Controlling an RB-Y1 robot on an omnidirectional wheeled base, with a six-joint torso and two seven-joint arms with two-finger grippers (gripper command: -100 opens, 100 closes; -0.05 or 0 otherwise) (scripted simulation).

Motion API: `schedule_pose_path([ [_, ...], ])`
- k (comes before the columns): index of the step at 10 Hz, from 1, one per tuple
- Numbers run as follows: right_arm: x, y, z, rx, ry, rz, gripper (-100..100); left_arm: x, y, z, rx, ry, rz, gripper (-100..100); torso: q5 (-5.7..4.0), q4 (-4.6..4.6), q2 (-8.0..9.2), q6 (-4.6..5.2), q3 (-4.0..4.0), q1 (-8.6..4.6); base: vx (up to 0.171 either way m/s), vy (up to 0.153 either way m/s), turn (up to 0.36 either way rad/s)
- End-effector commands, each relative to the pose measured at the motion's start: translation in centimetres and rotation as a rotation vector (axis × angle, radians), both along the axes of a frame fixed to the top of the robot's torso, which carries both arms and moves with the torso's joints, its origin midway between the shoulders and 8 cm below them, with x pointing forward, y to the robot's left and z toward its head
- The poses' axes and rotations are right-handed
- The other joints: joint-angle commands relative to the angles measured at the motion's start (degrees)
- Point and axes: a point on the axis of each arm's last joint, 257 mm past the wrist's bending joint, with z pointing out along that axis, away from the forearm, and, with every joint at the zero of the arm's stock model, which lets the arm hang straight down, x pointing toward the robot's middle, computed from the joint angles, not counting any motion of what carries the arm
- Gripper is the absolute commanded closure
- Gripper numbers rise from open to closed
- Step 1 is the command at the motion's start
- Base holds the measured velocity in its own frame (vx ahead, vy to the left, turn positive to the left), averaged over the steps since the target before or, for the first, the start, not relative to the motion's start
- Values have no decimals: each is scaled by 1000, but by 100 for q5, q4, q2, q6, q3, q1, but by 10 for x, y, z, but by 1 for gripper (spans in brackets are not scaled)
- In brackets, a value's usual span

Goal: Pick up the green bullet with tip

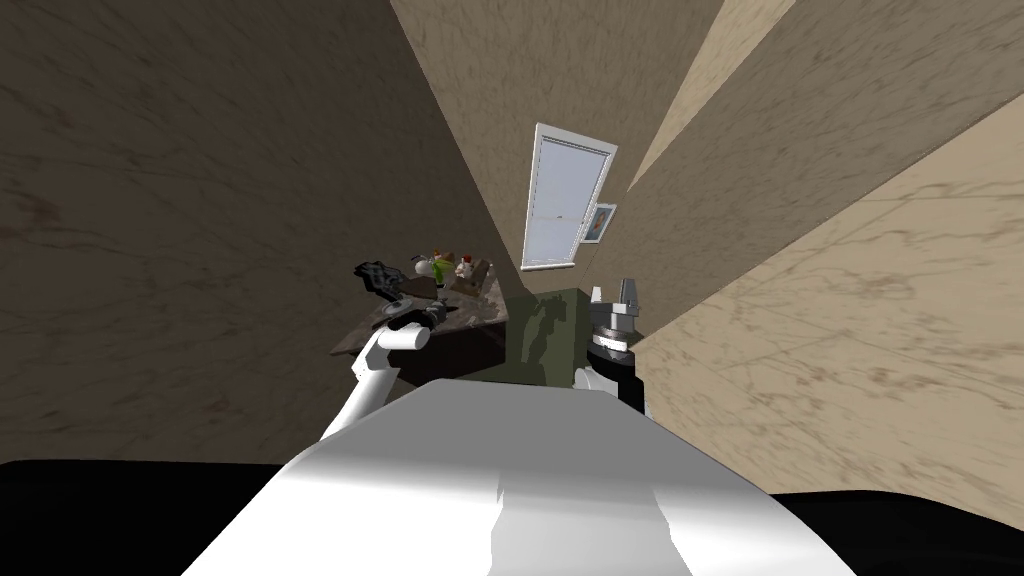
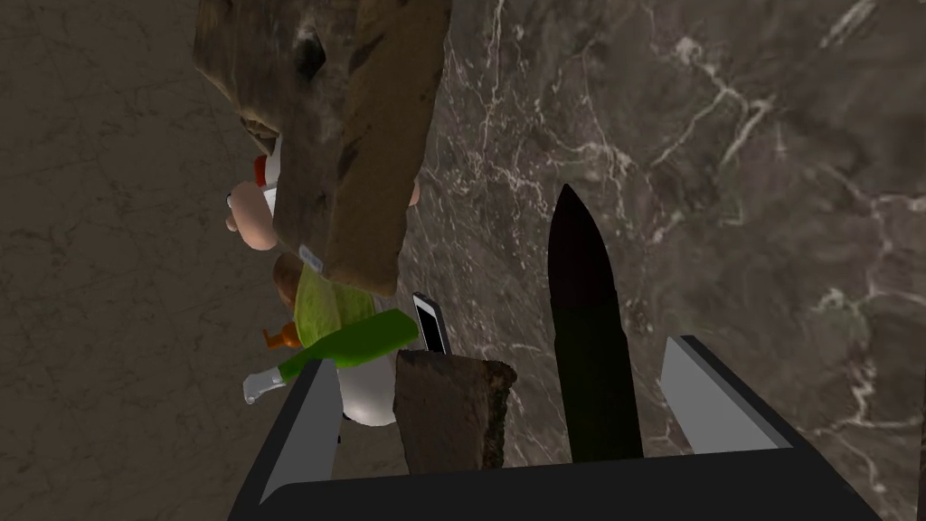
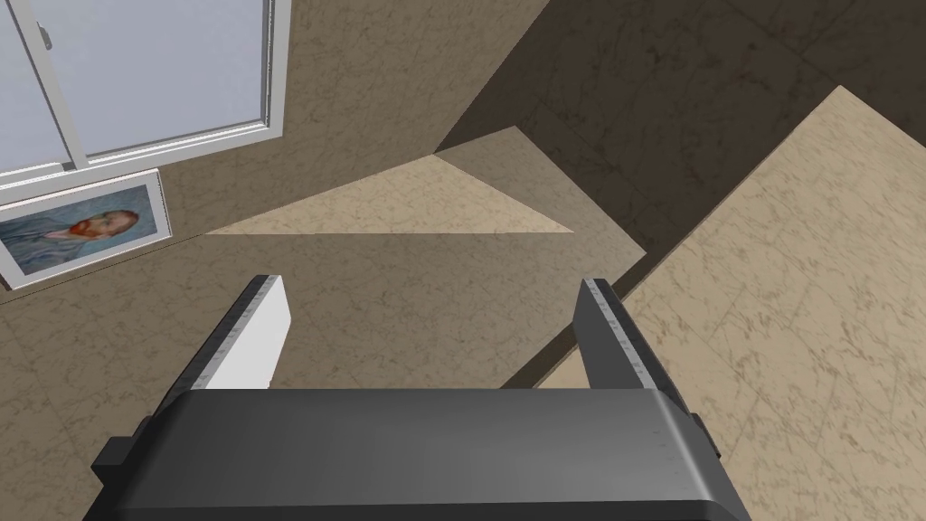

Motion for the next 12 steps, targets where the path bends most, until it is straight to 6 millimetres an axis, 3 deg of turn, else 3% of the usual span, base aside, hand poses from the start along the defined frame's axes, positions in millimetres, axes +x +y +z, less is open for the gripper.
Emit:
schedule_pose_path([
  [1,0,0,0,0,0,0,0,-3,12,-13,-16,56,25,-100,0,0,0,0,0,0,62,-17,-19],
  [8,0,0,0,0,0,0,0,-19,47,-41,-58,207,100,-100,1,-1,-6,0,-3,4,61,-12,-13],
  [12,0,0,0,0,0,0,0,-36,78,-58,-94,322,173,-100,1,-1,-4,-1,-3,4,69,-11,-16],
])
